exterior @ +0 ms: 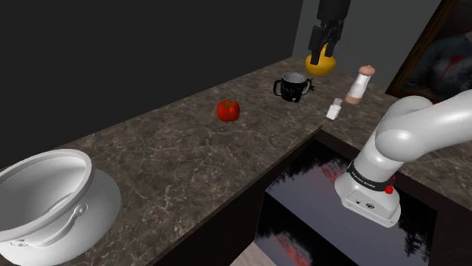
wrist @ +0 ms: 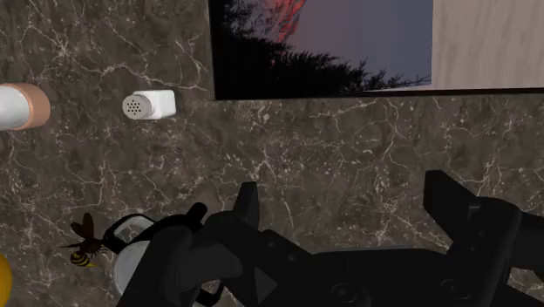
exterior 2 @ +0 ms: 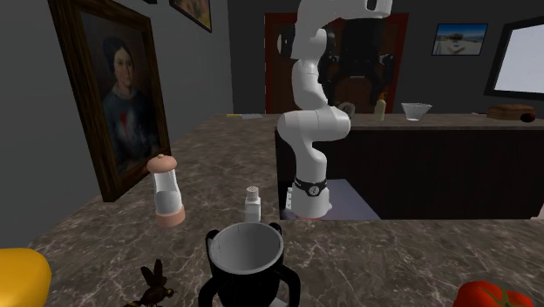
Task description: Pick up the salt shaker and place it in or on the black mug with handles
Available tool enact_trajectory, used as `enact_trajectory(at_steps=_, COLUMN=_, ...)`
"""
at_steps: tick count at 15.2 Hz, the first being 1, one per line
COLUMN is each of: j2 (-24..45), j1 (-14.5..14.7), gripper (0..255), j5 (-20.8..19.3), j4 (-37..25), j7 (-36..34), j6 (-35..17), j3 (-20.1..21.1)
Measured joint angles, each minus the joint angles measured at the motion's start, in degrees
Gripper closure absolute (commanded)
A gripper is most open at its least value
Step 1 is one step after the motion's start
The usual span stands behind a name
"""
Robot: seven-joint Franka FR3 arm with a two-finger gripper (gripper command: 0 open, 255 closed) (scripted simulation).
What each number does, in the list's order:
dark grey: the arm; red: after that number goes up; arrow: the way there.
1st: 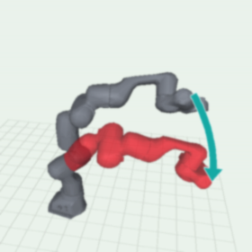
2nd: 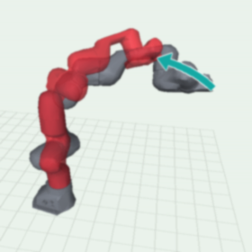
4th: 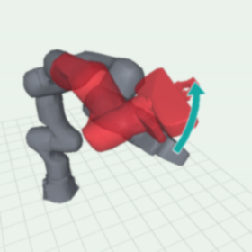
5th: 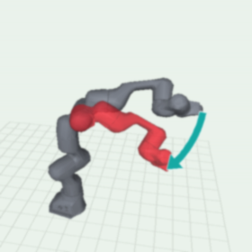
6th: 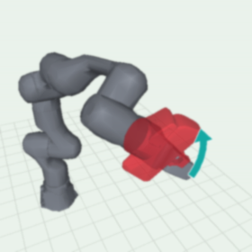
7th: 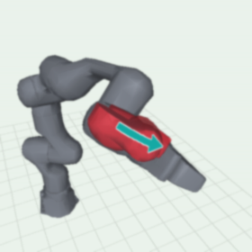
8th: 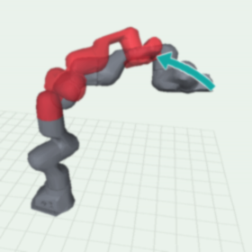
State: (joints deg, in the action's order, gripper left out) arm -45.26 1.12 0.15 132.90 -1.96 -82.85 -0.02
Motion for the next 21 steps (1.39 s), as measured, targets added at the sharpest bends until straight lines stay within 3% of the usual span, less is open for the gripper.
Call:
enact_trajectory(at_steps=3, j2=-1.56, j1=-0.45, gripper=0, j5=-0.98, j4=2.46, j7=0.82, j6=-1.38, j3=-0.80)
enact_trajectory(at_steps=9, j2=-9.01, j1=-3.14, gripper=0, j5=-6.13, j4=14.80, j7=4.46, j6=-8.77, j3=-4.90)
enact_trajectory(at_steps=14, j2=-13.52, j1=-6.85, gripper=0, j5=-11.98, j4=23.42, j7=8.44, j6=-15.41, j3=-10.06)
enact_trajectory(at_steps=21, j2=-13.93, j1=-14.19, gripper=0, j5=-22.39, j4=32.72, j7=14.66, j6=-28.28, j3=-19.99)
